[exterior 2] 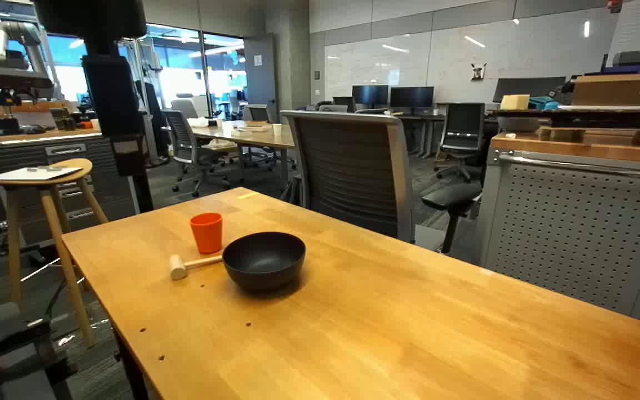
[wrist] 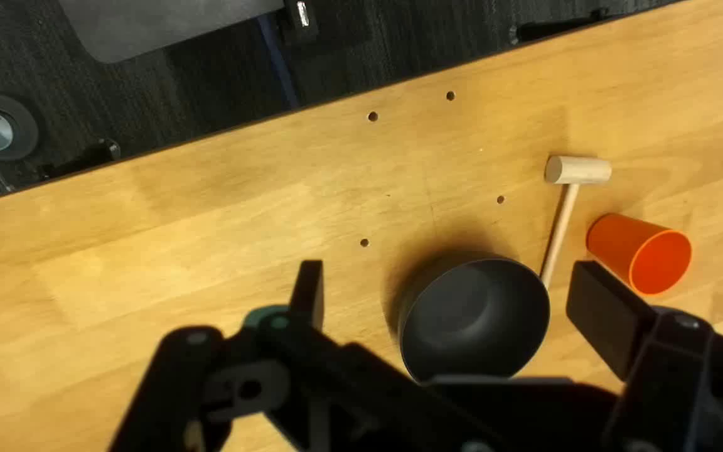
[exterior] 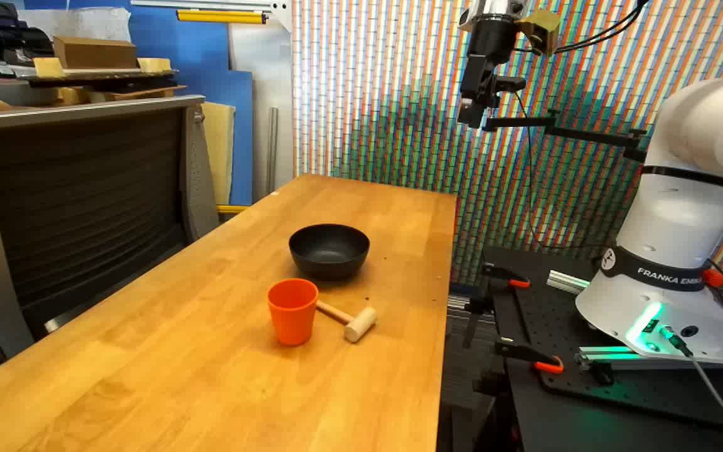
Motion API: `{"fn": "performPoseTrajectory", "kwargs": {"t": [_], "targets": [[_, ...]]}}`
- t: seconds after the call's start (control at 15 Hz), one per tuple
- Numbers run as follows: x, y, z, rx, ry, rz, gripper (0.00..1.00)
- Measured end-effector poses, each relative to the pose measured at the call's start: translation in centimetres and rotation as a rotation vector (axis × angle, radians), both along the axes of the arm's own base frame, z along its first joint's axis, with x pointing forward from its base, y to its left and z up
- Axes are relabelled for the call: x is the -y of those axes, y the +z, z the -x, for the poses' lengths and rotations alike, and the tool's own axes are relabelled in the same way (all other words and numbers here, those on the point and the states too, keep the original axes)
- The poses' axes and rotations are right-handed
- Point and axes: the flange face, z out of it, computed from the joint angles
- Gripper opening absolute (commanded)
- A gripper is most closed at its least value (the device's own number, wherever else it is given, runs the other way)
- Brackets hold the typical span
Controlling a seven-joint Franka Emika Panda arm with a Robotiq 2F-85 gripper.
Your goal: Put the orange cup inside the black bowl
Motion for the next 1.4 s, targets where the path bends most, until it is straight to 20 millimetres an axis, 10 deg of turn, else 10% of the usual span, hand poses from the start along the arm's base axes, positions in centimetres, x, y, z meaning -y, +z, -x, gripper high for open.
{"fn": "performPoseTrajectory", "kwargs": {"t": [0.53, 1.4], "targets": [[-1.3, -0.5, -1.6, -0.022, -0.017, 0.034, 1.00], [-22.9, -13.6, -20.0, -0.257, 0.371, 0.322, 1.00]]}}
